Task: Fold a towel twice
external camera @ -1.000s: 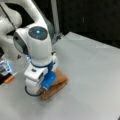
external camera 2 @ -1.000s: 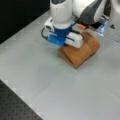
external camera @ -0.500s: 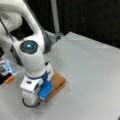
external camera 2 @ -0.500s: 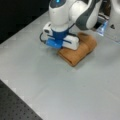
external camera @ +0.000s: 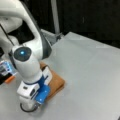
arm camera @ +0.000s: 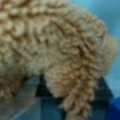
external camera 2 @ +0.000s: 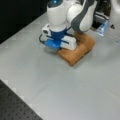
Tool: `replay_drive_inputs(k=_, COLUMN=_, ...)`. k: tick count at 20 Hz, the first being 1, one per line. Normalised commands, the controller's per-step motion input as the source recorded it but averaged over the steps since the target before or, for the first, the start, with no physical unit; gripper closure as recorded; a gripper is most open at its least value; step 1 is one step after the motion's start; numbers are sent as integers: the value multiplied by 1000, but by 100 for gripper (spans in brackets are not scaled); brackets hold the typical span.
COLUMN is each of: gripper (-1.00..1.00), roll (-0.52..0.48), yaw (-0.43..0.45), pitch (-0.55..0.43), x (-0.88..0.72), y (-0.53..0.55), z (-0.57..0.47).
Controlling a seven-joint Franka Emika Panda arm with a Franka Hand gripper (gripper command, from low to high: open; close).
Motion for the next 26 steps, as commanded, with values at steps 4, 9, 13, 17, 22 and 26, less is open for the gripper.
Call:
replay_drive_inputs(k=4, gripper=100, roll=38, yaw=-38, pitch=-132, x=-128, y=-90, z=-183)
replay_drive_inputs(k=9, gripper=100, roll=51, yaw=-39, pitch=-131, x=-128, y=-98, z=-196)
replay_drive_inputs(k=13, gripper=100, roll=48, yaw=-32, pitch=-130, x=-128, y=-99, z=-197)
replay_drive_inputs(k=17, gripper=100, roll=42, yaw=-21, pitch=-128, x=-127, y=-99, z=-196)
replay_drive_inputs(k=22, gripper=100, roll=40, yaw=-18, pitch=-128, x=-127, y=-98, z=-195)
replay_drive_inputs(k=26, gripper=100, roll=40, yaw=-19, pitch=-127, x=-127, y=-98, z=-195)
